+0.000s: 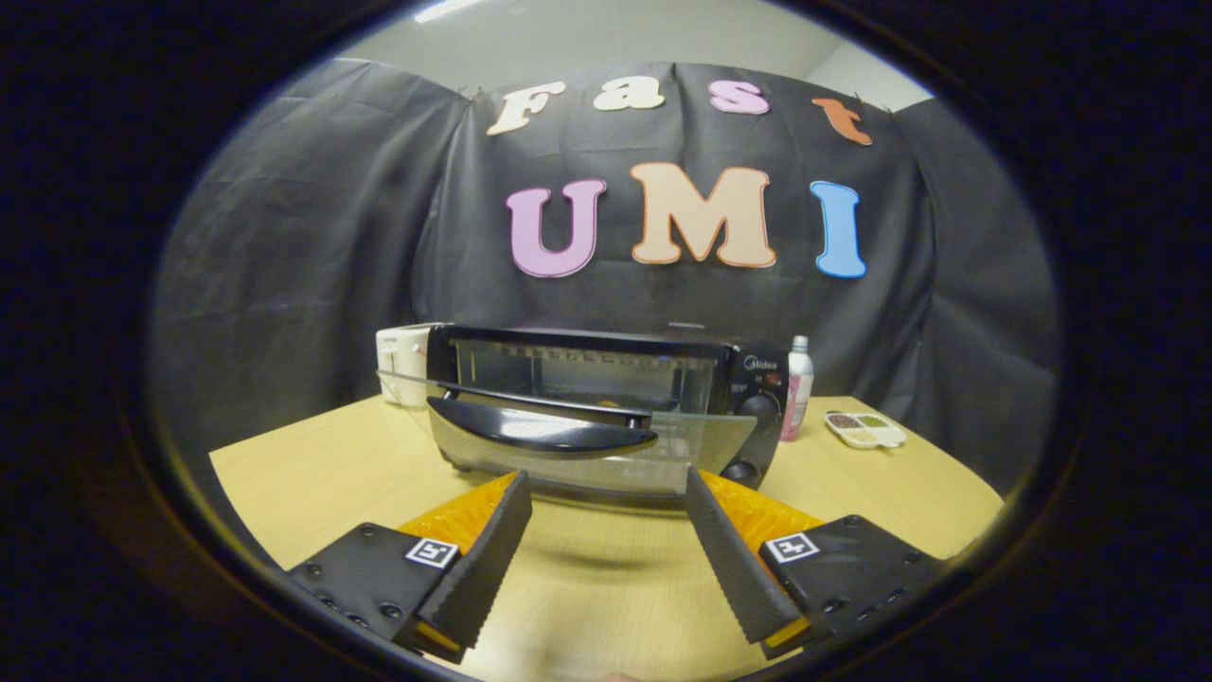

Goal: Open the toaster oven, put the food inside, and close the toaster oven door.

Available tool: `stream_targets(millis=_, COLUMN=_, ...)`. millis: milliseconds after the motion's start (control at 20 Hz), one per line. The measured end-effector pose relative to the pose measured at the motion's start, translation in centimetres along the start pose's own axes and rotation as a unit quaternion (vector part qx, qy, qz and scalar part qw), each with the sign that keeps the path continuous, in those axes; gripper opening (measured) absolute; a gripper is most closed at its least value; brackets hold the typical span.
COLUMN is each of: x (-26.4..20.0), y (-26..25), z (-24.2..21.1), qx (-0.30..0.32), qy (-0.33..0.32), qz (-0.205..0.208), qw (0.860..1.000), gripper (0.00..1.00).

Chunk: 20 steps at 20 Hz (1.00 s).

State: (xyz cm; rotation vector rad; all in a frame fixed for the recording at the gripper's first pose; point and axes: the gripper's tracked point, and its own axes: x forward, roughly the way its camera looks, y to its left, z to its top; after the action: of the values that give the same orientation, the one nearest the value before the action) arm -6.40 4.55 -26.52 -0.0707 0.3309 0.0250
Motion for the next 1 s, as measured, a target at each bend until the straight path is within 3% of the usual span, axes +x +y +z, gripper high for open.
stream_targets(millis=400, x=5.4, y=-0.5, z=3.1, qx=0.016, qy=-0.03, qz=-0.004, qw=0.999, gripper=1.0)
stream_targets(millis=1000, x=9.9, y=-1.7, z=2.8, qx=0.023, qy=-0.013, qz=-0.032, qw=0.999, gripper=1.0)
